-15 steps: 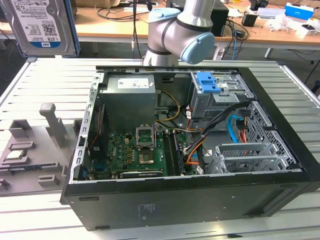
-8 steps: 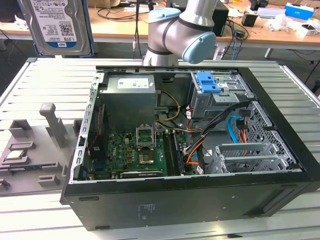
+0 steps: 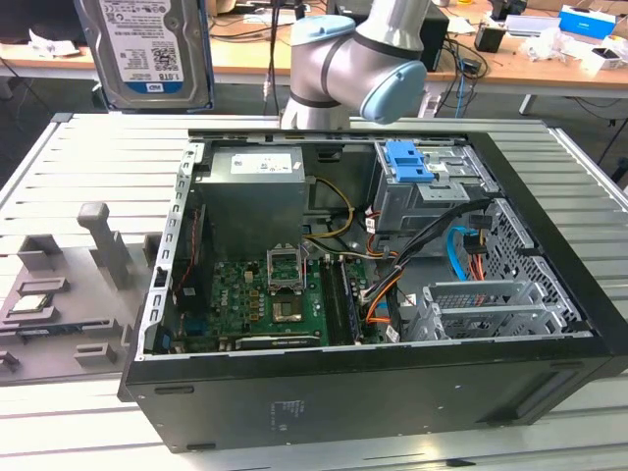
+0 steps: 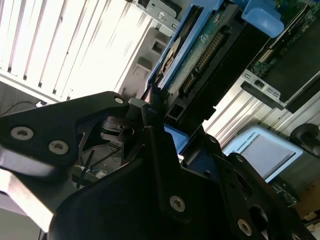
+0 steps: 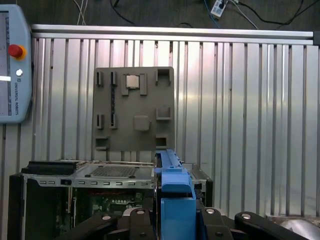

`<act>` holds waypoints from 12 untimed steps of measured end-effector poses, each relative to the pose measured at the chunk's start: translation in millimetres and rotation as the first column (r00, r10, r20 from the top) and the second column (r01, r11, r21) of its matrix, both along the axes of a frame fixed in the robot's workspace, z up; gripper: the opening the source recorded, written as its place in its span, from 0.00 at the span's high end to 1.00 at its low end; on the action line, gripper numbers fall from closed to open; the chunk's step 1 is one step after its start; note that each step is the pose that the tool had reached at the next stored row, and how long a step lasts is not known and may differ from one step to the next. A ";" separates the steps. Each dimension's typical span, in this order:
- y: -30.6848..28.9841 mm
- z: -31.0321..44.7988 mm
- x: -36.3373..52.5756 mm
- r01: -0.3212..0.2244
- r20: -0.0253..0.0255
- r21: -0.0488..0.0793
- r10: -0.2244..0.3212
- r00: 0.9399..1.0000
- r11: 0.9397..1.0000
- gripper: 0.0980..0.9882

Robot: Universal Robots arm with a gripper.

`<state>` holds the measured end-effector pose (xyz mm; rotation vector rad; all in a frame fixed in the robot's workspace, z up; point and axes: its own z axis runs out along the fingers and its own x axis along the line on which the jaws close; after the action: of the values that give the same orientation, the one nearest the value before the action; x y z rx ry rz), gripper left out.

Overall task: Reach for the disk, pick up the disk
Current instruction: 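Pick up the disk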

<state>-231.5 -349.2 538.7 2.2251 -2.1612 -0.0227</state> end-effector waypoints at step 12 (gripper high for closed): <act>2.4 0.0 47.0 0.000 0.000 -0.001 0.000 1.000 1.000 0.70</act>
<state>-184.5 -346.7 538.7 2.2245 -2.1605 -0.0215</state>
